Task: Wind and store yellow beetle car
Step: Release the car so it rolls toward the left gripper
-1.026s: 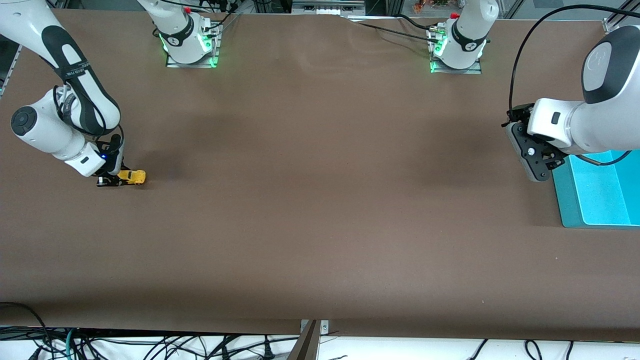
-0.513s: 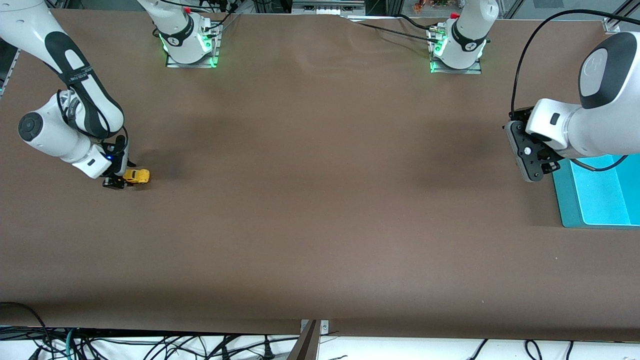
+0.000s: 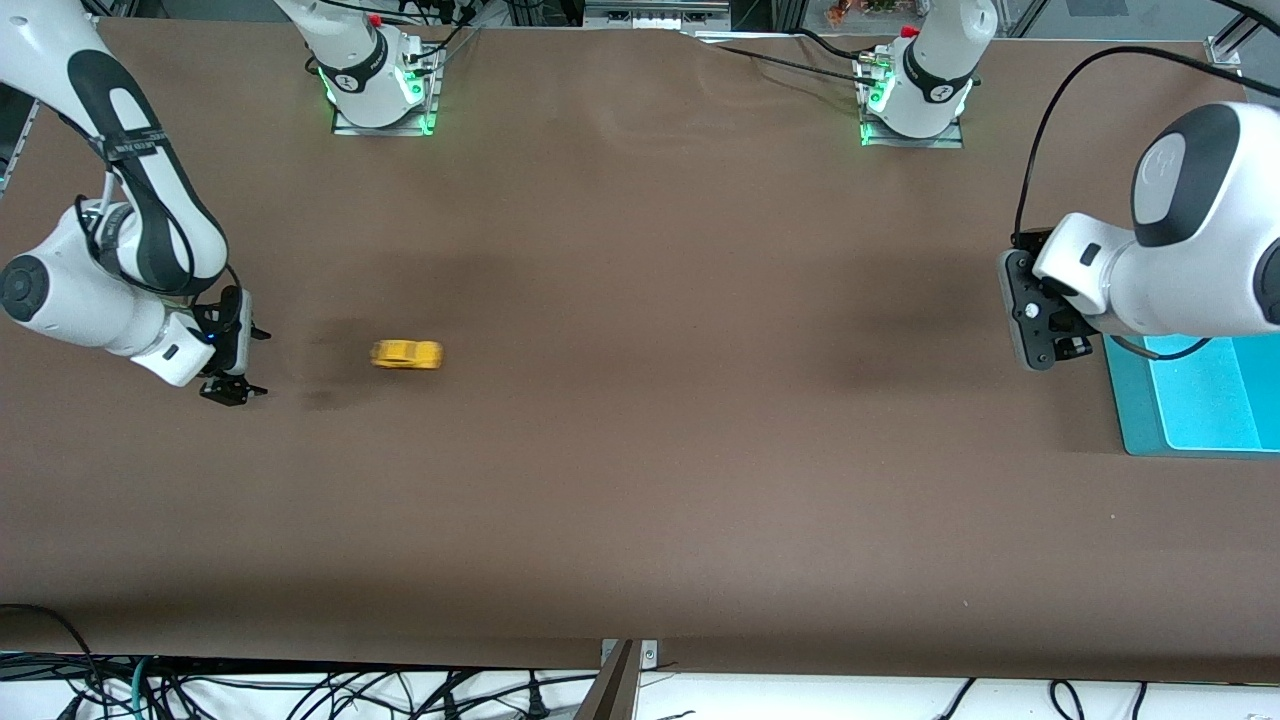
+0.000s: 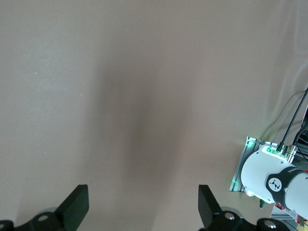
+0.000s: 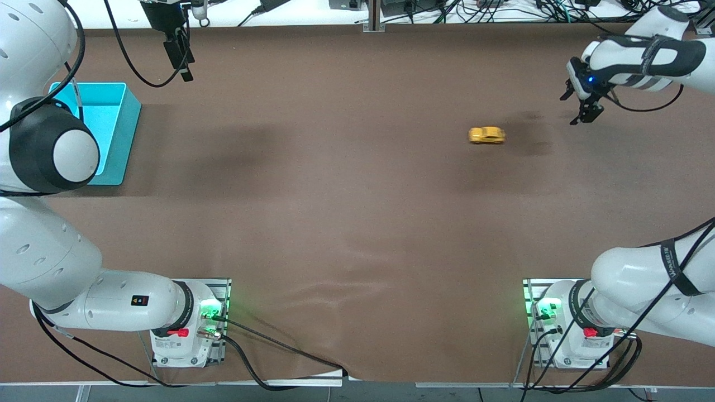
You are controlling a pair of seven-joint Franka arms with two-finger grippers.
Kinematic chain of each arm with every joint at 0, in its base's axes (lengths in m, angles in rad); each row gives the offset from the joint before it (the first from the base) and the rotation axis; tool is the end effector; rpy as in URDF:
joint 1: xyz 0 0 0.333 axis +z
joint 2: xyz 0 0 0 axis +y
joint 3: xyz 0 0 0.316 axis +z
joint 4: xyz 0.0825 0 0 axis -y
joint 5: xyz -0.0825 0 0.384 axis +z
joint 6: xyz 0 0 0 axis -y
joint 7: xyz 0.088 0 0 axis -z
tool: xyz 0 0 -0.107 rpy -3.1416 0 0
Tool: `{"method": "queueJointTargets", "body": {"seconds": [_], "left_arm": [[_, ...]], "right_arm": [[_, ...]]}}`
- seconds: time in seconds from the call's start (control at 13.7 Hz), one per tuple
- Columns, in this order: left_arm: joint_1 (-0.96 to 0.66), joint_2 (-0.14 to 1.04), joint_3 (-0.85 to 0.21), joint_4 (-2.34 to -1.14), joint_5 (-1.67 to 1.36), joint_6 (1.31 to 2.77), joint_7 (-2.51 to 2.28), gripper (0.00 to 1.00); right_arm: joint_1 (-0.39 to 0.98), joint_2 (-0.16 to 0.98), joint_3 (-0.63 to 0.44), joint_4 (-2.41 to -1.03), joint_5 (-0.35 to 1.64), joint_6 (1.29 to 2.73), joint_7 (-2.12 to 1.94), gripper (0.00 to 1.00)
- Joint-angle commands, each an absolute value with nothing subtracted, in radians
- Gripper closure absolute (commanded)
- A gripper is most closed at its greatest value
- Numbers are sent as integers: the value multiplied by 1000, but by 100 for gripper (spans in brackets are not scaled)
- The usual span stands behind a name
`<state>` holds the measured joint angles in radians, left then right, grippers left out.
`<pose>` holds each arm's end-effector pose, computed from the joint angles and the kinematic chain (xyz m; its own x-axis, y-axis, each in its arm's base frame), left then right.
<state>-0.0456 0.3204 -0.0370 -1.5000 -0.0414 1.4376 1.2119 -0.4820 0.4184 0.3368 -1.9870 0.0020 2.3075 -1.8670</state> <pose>0.6097 -0.0527 0.4602 0.2587 -0.9624 -0.0826 -0.8897 -0.2707 0.3675 0.5945 -0.0930 0.2573 -0.1233 0.9807 0.1520 0.9910 0.1297 -0.0333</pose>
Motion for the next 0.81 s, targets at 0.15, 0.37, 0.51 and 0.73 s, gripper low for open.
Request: {"method": "queueJointTargets", "body": {"seconds": [0.15, 0.37, 0.51, 0.73], "left_arm": [[-28, 353, -32, -1497, -14, 1471, 1250, 0], [-8, 289, -31, -1635, -14, 1609, 1324, 0], [11, 243, -31, -1747, -12, 1718, 1348, 0], [51, 195, -31, -1906, 23, 1898, 1425, 0]], "right_arm": [[-480, 313, 373, -1890, -6, 2197, -1835, 0], [-477, 240, 373, -1876, -3, 2149, -1709, 0], [-477, 198, 373, -1875, -3, 2120, -1594, 0], [-477, 167, 371, -1847, 0, 2085, -1504, 0]]}}
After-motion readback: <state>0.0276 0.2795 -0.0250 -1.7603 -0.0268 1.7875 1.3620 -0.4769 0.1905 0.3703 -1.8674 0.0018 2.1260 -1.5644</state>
